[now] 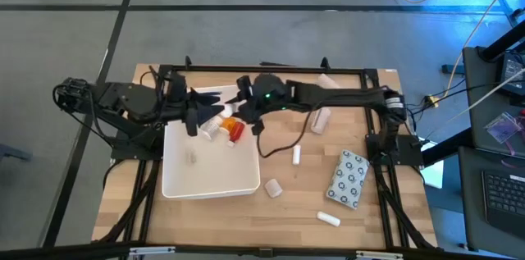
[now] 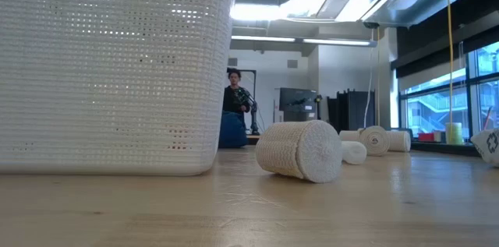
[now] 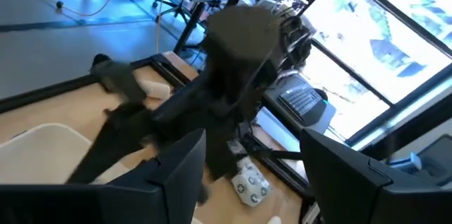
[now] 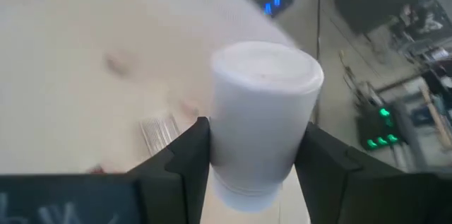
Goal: Pick & place medical supplies in basket/bin
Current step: Put the white medicine bottle into the white bin
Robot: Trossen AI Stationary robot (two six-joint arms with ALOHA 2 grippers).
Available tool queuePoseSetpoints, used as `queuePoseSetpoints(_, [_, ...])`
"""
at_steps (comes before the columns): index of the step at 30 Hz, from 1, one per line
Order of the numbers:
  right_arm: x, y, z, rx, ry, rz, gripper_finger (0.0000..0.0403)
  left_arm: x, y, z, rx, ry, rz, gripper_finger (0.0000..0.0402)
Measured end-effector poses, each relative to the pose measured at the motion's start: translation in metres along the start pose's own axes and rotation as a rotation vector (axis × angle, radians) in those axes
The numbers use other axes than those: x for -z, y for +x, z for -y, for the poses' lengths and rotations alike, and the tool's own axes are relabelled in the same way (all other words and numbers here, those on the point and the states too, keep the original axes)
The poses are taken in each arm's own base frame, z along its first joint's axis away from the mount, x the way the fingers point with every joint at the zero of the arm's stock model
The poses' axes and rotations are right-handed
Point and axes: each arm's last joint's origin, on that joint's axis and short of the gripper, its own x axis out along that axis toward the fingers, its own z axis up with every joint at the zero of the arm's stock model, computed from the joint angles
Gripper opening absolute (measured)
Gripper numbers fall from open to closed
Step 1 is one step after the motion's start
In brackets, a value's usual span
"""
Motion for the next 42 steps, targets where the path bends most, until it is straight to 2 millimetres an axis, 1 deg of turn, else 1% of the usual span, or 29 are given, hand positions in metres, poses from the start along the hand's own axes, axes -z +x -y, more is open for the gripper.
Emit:
queuePoseSetpoints(2, [0.003,0.006,-0.004,0.015,-0.023,-0.040,0.0167,0.001,0.002,0.001,-0.002,0.002,-0.003,0.0224])
queuePoseSetpoints(5, [0.001,0.007,-0.006,0.018,-0.023,-0.040,0.0167,0.005,0.006,0.001,-0.024,0.032,-0.023,0.0224])
queuePoseSetpoints(8, [-0.004,0.001,-0.006,0.018,0.017,-0.030,0.0167,0.012,0.009,-0.002,-0.040,0.199,-0.086,0.0224])
queuePoseSetpoints(10, [-0.011,-0.007,-0.003,0.027,0.081,-0.016,0.0167,0.016,0.012,-0.002,-0.045,0.331,-0.108,0.0224])
queuePoseSetpoints(13, [-0.022,-0.020,0.006,0.021,0.196,-0.015,0.0167,0.019,0.013,0.001,-0.057,0.537,-0.102,0.0224])
queuePoseSetpoints(16, [-0.034,-0.031,0.015,-0.006,0.281,-0.004,0.0167,0.022,0.018,0.002,-0.117,0.718,-0.088,0.0224])
queuePoseSetpoints(19, [-0.044,-0.044,0.023,-0.020,0.339,-0.014,0.0167,0.024,0.020,0.002,-0.146,0.821,-0.087,0.0224])
queuePoseSetpoints(24, [-0.055,-0.058,0.033,-0.021,0.401,-0.012,0.0167,0.024,0.021,0.002,-0.145,0.827,-0.089,0.0224])
queuePoseSetpoints(27, [-0.060,-0.062,0.037,-0.012,0.400,0.007,0.0167,0.023,0.021,0.001,-0.188,0.829,-0.067,0.0224])
queuePoseSetpoints(30, [-0.064,-0.064,0.035,-0.016,0.396,0.016,0.0167,0.022,0.021,0.001,-0.225,0.820,-0.046,0.0224])
queuePoseSetpoints(36, [-0.070,-0.064,0.032,-0.020,0.388,0.037,0.0167,0.022,0.021,0.000,-0.216,0.763,-0.044,0.0224])
queuePoseSetpoints(42, [-0.082,-0.064,0.030,0.006,0.374,0.116,0.0167,0.023,0.024,0.002,-0.209,0.746,-0.042,0.0224])
